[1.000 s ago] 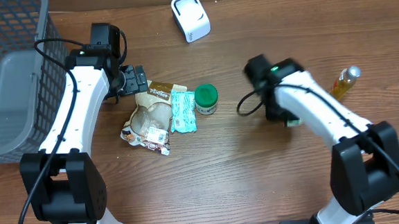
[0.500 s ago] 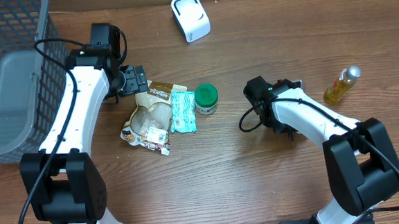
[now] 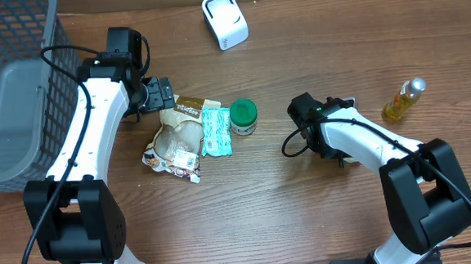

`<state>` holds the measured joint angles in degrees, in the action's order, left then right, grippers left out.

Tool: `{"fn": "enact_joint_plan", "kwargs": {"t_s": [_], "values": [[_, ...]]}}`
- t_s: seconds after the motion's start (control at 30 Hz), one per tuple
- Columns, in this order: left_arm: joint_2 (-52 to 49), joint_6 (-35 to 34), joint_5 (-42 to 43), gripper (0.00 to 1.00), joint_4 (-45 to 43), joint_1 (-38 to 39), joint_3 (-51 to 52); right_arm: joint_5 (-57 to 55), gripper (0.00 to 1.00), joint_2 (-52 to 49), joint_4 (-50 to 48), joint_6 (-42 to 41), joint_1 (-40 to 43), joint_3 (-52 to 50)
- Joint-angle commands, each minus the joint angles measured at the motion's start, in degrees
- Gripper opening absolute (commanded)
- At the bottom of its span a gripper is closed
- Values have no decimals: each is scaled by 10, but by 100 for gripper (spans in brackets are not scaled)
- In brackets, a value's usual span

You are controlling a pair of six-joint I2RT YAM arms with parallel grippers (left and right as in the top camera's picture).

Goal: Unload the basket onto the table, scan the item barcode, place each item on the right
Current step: 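Open the right gripper off the tissue pack and raise it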

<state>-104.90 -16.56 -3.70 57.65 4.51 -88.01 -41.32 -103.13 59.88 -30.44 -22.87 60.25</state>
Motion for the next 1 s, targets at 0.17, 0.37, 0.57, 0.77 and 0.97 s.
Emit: {"fn": "enact_joint_plan", "kwargs": {"t_s": [0.17,0.37,0.57,0.77,0.97], "values": [[4,-2,-3,100,0,0,-7,23,24,1,-19,9,1,-3],[4,-2,-3,100,0,0,-7,54,24,1,-53,37,1,-2],[4,-2,-3,100,0,0,-7,89,29,1,-72,56,1,1],[4,-2,-3,100,0,0,-7,114,33,3,-53,52,1,52],[4,-2,-3,100,0,0,-7,166,33,3,-43,52,1,101]]}}
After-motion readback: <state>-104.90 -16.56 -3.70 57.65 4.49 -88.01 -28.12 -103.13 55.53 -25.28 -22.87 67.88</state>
